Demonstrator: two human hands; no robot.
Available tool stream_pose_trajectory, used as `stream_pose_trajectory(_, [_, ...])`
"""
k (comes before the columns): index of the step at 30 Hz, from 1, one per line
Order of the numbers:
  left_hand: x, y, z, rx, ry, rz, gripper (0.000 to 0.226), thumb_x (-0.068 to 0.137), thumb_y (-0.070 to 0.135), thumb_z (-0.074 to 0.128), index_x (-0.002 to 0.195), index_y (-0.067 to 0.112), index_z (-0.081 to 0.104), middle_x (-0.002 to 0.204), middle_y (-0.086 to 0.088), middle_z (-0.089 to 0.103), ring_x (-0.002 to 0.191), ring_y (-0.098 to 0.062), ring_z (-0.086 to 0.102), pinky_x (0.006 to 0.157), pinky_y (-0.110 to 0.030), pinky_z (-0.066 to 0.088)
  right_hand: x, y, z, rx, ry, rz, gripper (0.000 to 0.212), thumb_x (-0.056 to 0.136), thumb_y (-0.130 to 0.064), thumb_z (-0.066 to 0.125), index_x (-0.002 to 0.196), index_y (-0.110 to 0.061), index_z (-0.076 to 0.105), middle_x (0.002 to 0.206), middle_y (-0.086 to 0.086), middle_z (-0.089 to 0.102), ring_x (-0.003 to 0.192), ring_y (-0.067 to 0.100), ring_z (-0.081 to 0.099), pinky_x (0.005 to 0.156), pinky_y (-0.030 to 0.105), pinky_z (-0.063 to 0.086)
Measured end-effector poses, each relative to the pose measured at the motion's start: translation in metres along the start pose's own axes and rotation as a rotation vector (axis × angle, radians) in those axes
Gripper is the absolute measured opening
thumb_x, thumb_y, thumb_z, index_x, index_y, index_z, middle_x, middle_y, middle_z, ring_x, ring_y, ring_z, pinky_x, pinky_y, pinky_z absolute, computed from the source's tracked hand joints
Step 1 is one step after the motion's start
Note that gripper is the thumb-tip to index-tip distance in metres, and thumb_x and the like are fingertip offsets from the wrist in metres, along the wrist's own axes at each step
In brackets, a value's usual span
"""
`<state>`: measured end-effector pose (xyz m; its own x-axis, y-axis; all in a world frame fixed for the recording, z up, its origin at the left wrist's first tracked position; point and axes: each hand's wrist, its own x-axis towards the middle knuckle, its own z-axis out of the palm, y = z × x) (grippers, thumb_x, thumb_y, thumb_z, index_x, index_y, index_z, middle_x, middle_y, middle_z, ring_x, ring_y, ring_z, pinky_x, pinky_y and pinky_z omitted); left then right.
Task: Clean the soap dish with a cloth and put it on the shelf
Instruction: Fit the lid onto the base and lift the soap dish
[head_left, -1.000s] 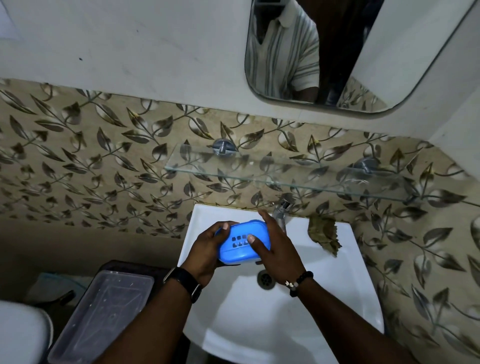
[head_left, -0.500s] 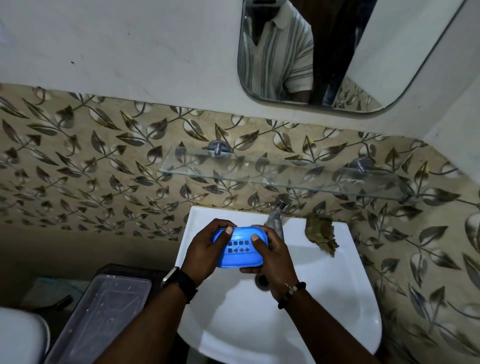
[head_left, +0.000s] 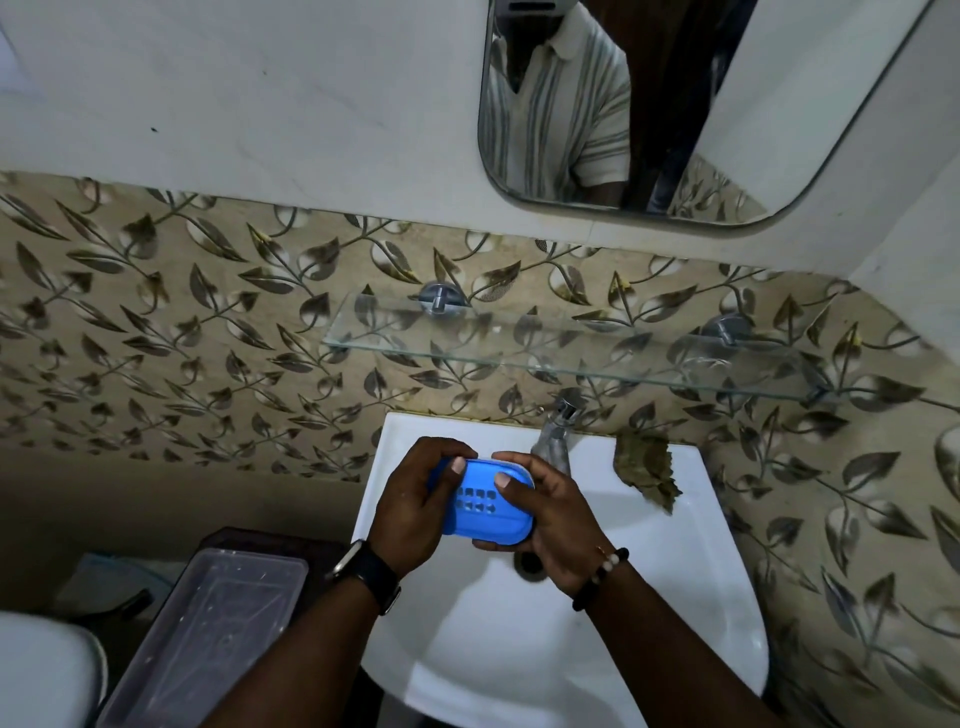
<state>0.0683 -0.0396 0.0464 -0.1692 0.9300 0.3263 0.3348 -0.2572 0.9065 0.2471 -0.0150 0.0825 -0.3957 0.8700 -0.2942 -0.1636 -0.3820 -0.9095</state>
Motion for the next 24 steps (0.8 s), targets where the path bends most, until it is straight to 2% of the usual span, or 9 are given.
stream_pose_trajectory(2, [-0.003,0.004,0.005,-0.089,0.080,-0.114,0.028,0.098,0.044,0.056,0.120,0.028,0.064,0.122,0.007,0.064,0.113,-0.012,0.062,0.094,-0.031,0.053,-0.001,0.000,0.005,-0.123,0.056,-0.138,0.031,0.090,-0.017,0.072,0.120,-0.019,0.065,0.122,0.015,0.067,0.105,0.036,0.071,0.080,0.057,0.061])
stream_pose_trajectory(4, [-0.007,0.018,0.012,-0.295,0.149,-0.372,0.045,0.093,0.054,0.059,0.132,0.032,0.057,0.134,0.002,0.059,0.119,-0.014,0.060,0.098,-0.039,0.053,0.001,0.003,0.006,-0.407,0.134,-0.356,0.036,0.089,-0.024,0.075,0.123,-0.027,0.064,0.124,-0.002,0.066,0.113,0.023,0.067,0.088,0.041,0.061])
stream_pose_trajectory(7, [-0.006,0.037,0.020,-0.758,0.124,-0.786,0.064,0.089,0.070,0.048,0.129,0.021,0.059,0.125,-0.014,0.066,0.113,-0.033,0.068,0.090,-0.050,0.059,0.003,0.009,0.006,-0.763,0.092,-0.631,0.050,0.086,-0.030,0.075,0.132,-0.026,0.059,0.130,-0.013,0.061,0.122,0.007,0.058,0.101,0.026,0.050])
stream_pose_trajectory(9, [-0.005,0.041,0.021,-0.965,0.148,-0.892,0.072,0.088,0.073,0.047,0.124,0.013,0.063,0.119,-0.020,0.067,0.112,-0.040,0.067,0.093,-0.052,0.057,0.001,0.011,0.007,-0.854,0.029,-0.729,0.054,0.084,-0.019,0.077,0.135,-0.023,0.057,0.131,-0.010,0.059,0.124,0.005,0.055,0.103,0.026,0.048])
stream_pose_trajectory(11, [-0.002,0.037,0.021,-1.089,0.182,-0.917,0.073,0.088,0.072,0.048,0.124,0.011,0.063,0.119,-0.020,0.068,0.110,-0.039,0.066,0.095,-0.052,0.055,-0.002,0.011,0.006,-0.878,-0.031,-0.771,0.058,0.083,-0.016,0.079,0.136,-0.021,0.056,0.133,-0.006,0.057,0.128,0.009,0.053,0.105,0.028,0.047])
stream_pose_trajectory(14, [0.002,0.032,0.021,-1.237,0.157,-0.866,0.078,0.085,0.075,0.049,0.123,0.008,0.065,0.118,-0.019,0.072,0.110,-0.039,0.068,0.098,-0.054,0.053,-0.005,0.009,0.006,-0.855,-0.083,-0.770,0.056,0.087,-0.036,0.075,0.137,-0.018,0.055,0.136,-0.004,0.055,0.132,0.014,0.051,0.108,0.027,0.043])
stream_pose_trajectory(18, [0.005,0.030,0.027,-1.311,0.214,-0.828,0.088,0.087,0.079,0.043,0.133,0.005,0.058,0.125,-0.022,0.060,0.123,-0.041,0.058,0.106,-0.057,0.047,-0.005,0.006,0.014,-0.779,0.021,-0.760,0.040,0.095,-0.041,0.061,0.128,-0.018,0.064,0.130,-0.005,0.059,0.127,0.012,0.055,0.105,0.031,0.047])
stream_pose_trajectory(22, [0.009,0.036,0.030,-1.291,0.321,-0.801,0.097,0.078,0.089,0.042,0.147,0.021,0.051,0.140,-0.022,0.058,0.120,-0.040,0.061,0.081,-0.052,0.059,-0.006,0.007,0.022,-0.823,0.109,-0.844,0.032,0.093,-0.027,0.067,0.123,-0.017,0.067,0.127,-0.005,0.062,0.125,0.008,0.056,0.104,0.028,0.048])
stream_pose_trajectory(24, [0.010,0.040,0.030,-1.272,0.368,-0.787,0.098,0.077,0.091,0.039,0.146,0.023,0.052,0.137,-0.022,0.060,0.116,-0.041,0.063,0.077,-0.052,0.059,-0.006,0.008,0.025,-0.826,0.140,-0.886,0.032,0.093,-0.025,0.068,0.123,-0.015,0.067,0.128,-0.005,0.063,0.126,0.009,0.056,0.105,0.027,0.047])
